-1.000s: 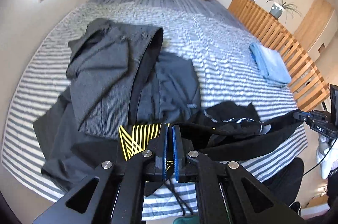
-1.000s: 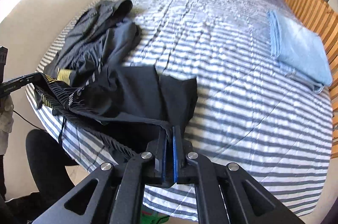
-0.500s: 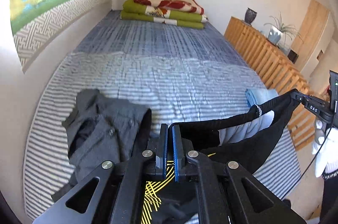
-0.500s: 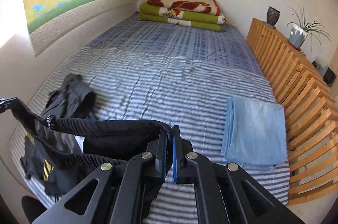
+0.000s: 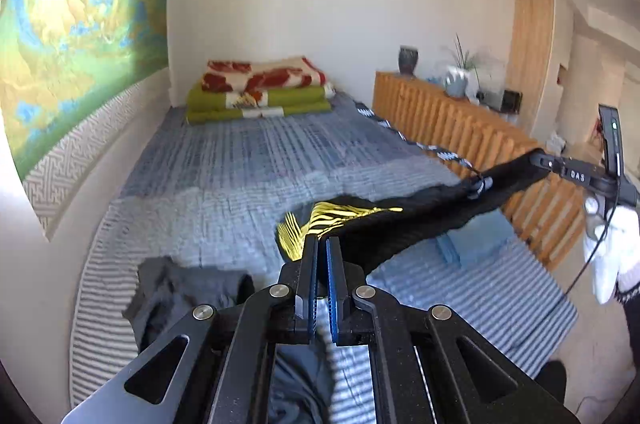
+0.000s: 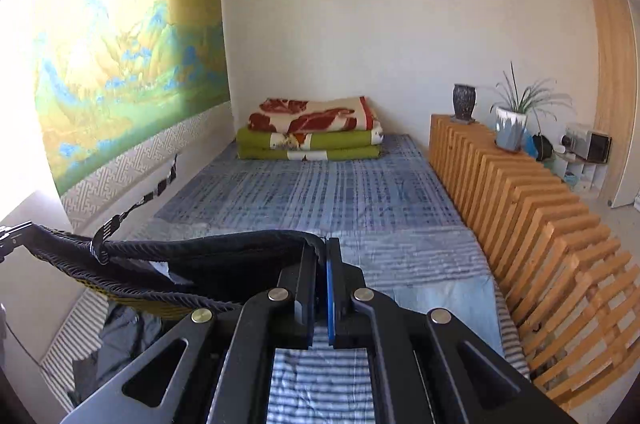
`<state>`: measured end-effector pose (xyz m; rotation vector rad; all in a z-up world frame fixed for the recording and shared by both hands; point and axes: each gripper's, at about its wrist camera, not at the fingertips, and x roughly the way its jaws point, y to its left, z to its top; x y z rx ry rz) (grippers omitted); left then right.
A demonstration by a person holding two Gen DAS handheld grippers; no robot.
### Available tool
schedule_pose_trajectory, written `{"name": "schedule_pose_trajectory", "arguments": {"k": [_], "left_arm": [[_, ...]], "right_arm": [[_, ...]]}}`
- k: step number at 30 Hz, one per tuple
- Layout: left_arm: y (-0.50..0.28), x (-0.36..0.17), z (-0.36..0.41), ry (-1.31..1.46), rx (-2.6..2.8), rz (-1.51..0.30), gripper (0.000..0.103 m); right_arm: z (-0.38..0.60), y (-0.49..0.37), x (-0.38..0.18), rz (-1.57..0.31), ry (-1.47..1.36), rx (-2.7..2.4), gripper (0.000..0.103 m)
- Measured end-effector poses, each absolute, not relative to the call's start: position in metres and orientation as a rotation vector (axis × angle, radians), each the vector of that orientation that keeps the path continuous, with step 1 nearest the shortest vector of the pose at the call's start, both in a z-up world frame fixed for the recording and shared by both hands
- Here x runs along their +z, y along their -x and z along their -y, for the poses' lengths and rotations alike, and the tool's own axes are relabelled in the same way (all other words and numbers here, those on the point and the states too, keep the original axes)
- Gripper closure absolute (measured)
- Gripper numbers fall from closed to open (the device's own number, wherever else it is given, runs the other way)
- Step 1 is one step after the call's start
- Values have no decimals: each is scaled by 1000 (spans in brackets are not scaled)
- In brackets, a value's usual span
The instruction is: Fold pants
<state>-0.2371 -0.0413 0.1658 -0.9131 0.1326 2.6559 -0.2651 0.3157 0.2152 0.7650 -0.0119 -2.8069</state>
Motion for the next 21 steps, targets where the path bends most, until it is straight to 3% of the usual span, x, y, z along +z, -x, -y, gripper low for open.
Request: {"name": "schedule_pose_trajectory", "arguments": {"k": [3,6,10,14,21], "left_arm": [[202,52,12,1141,2524,-258,99],[179,-49,-3,1367,2379,-258,99],[144,-142,-19,1527,2274,-276,99],[122,-165,-23,1538,2246,-253,100],[117,-160,-41,1493,2124,-297,93]], "right_arm": [[-336,242,117,-2,-1004,-2733,100],[-354,212,9,-2,-1260,-2649,100],[-378,177,-93,32,-1510,-2588,100],[-398,148,-138,104,-1626,-2567,100],[-418,132,-143,153,-1678,-2610,100]]}}
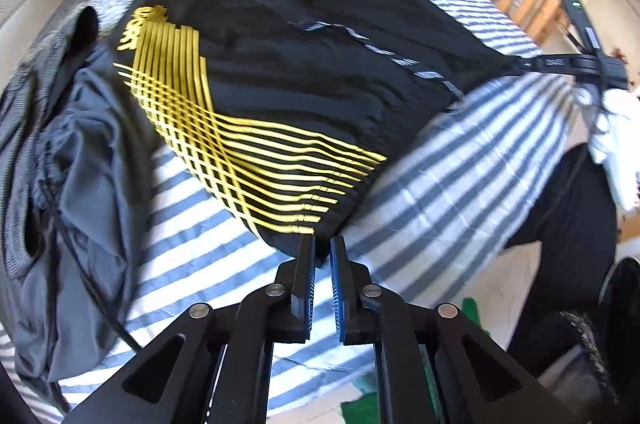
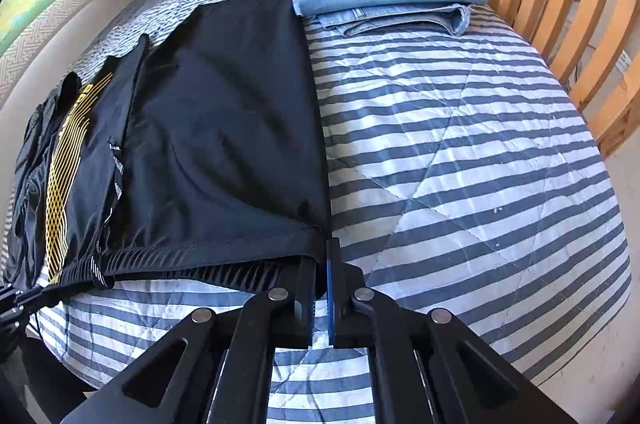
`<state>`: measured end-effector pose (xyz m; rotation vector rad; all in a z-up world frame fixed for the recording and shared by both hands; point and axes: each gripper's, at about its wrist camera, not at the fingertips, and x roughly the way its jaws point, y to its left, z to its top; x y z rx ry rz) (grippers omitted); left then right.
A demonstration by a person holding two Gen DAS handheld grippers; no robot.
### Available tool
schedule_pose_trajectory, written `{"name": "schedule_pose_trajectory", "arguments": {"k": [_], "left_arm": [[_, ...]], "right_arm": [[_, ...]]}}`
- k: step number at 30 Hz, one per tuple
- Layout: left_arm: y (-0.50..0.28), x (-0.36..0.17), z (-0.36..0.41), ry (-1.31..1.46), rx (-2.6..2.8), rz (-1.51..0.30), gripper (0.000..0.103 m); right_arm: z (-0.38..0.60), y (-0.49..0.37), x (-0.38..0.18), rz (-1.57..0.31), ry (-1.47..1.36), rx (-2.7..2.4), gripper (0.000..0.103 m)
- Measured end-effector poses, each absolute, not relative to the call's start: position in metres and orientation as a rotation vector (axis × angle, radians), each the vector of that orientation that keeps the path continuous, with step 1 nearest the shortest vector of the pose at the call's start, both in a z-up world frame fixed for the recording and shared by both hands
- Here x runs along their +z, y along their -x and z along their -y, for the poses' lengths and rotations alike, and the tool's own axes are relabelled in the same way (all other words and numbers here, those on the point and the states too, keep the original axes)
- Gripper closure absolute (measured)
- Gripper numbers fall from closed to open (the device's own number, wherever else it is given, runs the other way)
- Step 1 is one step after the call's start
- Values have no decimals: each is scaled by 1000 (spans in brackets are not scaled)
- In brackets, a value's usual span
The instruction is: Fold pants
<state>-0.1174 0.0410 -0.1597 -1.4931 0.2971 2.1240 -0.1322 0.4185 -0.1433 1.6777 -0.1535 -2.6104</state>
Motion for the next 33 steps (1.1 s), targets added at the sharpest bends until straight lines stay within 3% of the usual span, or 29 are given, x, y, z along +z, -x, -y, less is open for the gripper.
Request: {"name": "schedule_pose_trajectory", "arguments": {"k": [2,4,7,9,18,21,25,29,33], "left_arm": [[115,-150,-38,1494,2100,-248,81],[112,-136,-23,1484,2111,-161,77],[136,-118,15,1460,2199,-57,66],[158,-110,41,1473,2268,6,66],[267,-97,104,1489,2400,271,66],[287,-94,95,1463,2402,252,66],[310,-99,77,1456,2386,216,66],[352,-105,88,1491,2446,231,57],[403,-123,107,1561,2439,346,49]], "right_arm": [[-423,136,-150,126,-1730,-2613,100],[-421,137,-155,95,-1782,-2575,99],[-415,133,-147,-21,-1778,-2567,86],[-411,126,-134,-84,-1742,-2602,81],[-343,117,-95,-84,-1552,-2495,79],[-332,141,-97,-121,-1523,-2525,79],[-355,194,-110,19,-1583,-2499,79],[-350,203,-123,100,-1628,-2432,79],[-290,177,-131,48,-1568,-2260,78]]}}
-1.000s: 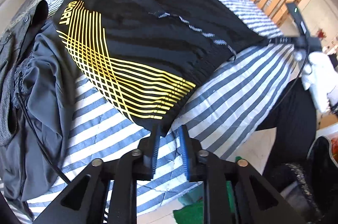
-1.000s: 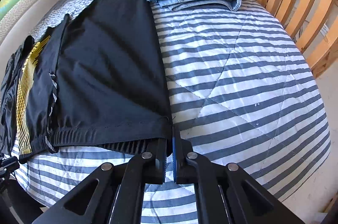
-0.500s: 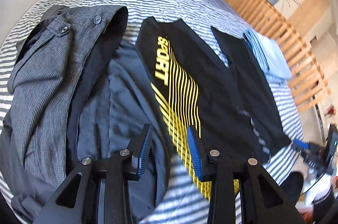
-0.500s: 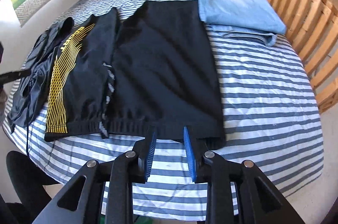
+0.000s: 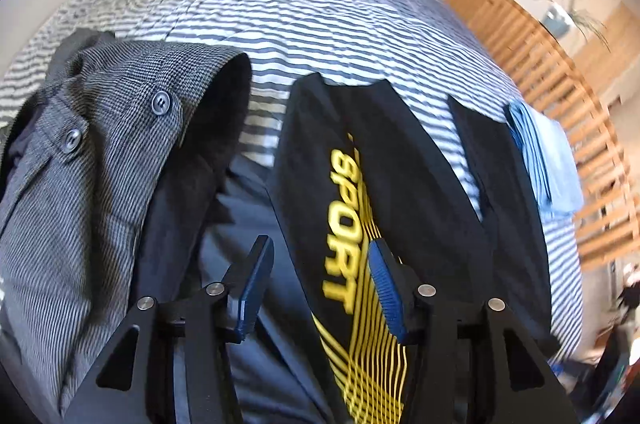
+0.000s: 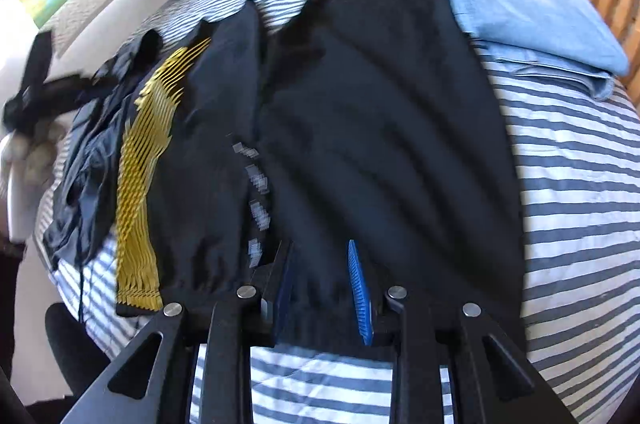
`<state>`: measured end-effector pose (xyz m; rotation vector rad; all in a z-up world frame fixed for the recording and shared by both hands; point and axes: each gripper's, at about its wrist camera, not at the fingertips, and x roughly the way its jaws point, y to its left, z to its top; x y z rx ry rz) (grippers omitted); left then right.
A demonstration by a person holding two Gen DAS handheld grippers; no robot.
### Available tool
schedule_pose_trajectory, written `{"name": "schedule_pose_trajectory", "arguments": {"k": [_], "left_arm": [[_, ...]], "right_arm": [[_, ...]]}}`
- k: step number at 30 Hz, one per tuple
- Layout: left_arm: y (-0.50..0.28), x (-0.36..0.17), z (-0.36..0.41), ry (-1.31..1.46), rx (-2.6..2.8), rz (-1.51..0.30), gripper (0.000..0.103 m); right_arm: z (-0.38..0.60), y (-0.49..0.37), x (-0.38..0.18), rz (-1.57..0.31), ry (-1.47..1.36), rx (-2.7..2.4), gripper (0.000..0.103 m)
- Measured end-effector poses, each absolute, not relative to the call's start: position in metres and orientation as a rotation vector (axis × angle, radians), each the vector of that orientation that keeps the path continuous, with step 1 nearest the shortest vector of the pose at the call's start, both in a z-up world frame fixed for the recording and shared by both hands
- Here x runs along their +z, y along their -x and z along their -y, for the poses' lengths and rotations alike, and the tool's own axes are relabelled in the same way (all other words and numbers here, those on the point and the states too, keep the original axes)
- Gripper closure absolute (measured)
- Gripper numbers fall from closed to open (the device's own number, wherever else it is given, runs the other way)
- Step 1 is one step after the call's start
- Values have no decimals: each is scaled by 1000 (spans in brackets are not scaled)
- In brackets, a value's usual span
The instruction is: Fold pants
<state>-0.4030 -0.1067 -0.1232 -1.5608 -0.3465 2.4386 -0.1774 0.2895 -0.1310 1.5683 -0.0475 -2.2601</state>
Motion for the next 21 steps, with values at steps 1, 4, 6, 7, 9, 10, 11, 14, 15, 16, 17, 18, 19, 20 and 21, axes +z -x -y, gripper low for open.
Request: {"name": "schedule_pose_trajectory", "arguments": {"k": [1,4,6,7,9,10,11,14,15,16,17,18,19,20,21], "left_arm": [[415,-128,111,1580,2435,366,48],[448,-147,120,1639,2450,388,47],[464,-163,126,1686,2414,462,47],[470,-170,128,1702,2385,509,47],[479,-178,128,1710,2355,541,53],[483,-179,124,1711,2354,516,65],[486,-179,119,1708,2365,478,75],[498,-167,99,1653,2328,449,77],[501,-163,92,1633,2312,455,77],[505,-158,84,1613,2301,454,74],[508,-154,76,1602,2288,456,66],[510,-148,70,1584,2264,468,61],[512,-141,65,1551,2242,481,53],[512,-134,63,1519,2252,475,50],[513,-130,64,1498,2282,453,49]], "right_arm": [[-269,168,-132,21,-1549,-2204,77],[-203,139,-132,-84,-1472,-2067,74],[-163,124,-132,-135,-1419,-1988,68],[-143,117,-134,-166,-1397,-1948,66],[-113,105,-143,-220,-1372,-1910,61],[-100,102,-149,-257,-1370,-1901,61],[-90,96,-155,-293,-1373,-1898,61],[-78,94,-175,-395,-1411,-1917,61],[-79,94,-177,-405,-1409,-1923,67],[-82,94,-176,-401,-1399,-1927,70],[-87,95,-175,-391,-1402,-1928,77],[-92,98,-174,-374,-1418,-1937,88],[-101,103,-173,-330,-1441,-1947,92],[-111,107,-172,-273,-1460,-1955,93],[-121,113,-171,-220,-1483,-1966,94]]}}
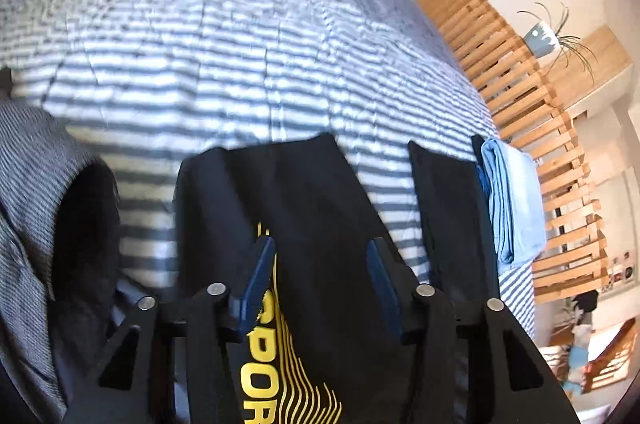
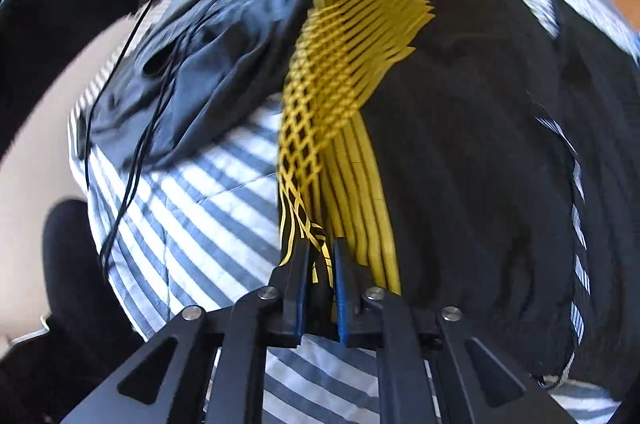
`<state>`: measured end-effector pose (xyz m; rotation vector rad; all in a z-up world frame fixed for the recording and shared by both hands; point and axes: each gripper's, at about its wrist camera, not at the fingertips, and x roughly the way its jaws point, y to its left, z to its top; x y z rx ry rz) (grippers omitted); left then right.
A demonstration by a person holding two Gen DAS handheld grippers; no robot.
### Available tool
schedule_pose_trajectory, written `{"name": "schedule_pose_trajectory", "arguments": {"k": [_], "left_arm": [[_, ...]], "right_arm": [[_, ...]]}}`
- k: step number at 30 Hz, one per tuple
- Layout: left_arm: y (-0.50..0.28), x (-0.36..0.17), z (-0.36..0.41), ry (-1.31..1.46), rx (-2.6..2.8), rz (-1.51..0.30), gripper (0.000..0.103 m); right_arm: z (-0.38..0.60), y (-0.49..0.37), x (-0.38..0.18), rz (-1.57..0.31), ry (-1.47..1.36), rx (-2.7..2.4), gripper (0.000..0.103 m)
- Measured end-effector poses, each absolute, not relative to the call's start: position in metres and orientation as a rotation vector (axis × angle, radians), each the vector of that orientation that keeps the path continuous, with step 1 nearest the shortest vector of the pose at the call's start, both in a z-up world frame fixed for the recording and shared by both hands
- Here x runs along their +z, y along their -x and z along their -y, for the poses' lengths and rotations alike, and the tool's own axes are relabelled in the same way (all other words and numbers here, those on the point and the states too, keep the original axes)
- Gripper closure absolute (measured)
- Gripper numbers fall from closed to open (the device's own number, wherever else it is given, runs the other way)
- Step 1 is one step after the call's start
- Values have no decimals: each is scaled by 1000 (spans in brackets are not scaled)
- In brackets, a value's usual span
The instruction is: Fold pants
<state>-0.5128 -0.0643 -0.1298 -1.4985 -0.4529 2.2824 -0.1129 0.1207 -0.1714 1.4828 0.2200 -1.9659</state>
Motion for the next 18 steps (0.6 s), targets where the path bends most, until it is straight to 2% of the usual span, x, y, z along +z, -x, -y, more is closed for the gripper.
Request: {"name": "schedule_pose_trajectory", "arguments": {"k": [4,11,18], "left_arm": [[510,-132,92,1557,2378,371,46],[515,-172,147,1697,2368,533,46],[516,-199,113,1692,2165,660,48]], "right_arm": [[-163,130,-168,-36,-1544,-2047,95],[-186,137,-172,134,-1598,-2023,95],[-214,146,-168,249,-1623,-2066,95]]}}
